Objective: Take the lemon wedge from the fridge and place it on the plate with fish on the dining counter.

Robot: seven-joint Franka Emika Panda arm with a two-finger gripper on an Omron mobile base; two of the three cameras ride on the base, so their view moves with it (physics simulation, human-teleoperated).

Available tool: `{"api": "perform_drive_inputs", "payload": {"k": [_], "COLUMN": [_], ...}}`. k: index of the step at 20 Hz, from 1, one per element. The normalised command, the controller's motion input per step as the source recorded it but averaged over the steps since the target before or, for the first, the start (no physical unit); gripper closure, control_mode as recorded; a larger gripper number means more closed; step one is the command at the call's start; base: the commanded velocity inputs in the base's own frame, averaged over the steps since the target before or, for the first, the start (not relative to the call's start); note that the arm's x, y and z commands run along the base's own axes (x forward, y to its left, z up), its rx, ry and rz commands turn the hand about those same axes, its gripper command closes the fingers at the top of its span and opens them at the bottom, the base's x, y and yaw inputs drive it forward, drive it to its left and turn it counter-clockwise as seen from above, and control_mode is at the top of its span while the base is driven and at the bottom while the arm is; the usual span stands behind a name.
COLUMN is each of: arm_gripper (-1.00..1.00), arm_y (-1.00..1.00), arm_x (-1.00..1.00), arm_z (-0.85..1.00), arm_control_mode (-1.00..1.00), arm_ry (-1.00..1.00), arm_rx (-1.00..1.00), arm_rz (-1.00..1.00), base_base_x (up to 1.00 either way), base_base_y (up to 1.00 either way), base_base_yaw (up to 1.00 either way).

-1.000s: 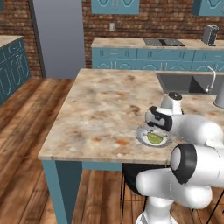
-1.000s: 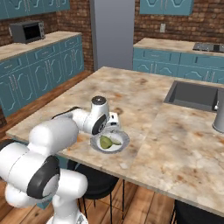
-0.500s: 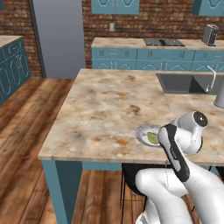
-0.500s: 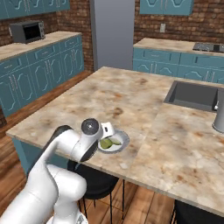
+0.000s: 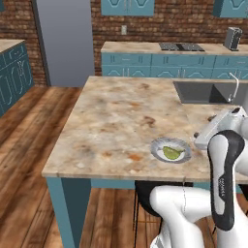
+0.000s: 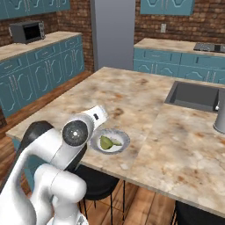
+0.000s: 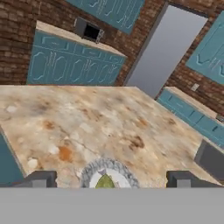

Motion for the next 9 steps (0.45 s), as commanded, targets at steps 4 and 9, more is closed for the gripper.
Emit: {"api": "perform_drive_inputs", "payload": {"k": [4,9], "arm_gripper": [-1.0,-1.0], "arm_y": [0.53,0.89], "arm_x": [-0.57,0.29], "arm_z": [0.7,0.59], "arm_control_mode": [-1.0,-1.0], "arm_ry": [-0.56,0.23], "arm_rx": [-0.12,-0.21], "arm_rz": [0.02,0.06], "base_base_x": [0.0,0.0], "base_base_y": [0.0,0.0], "base_base_yaw": [0.0,0.0]}}
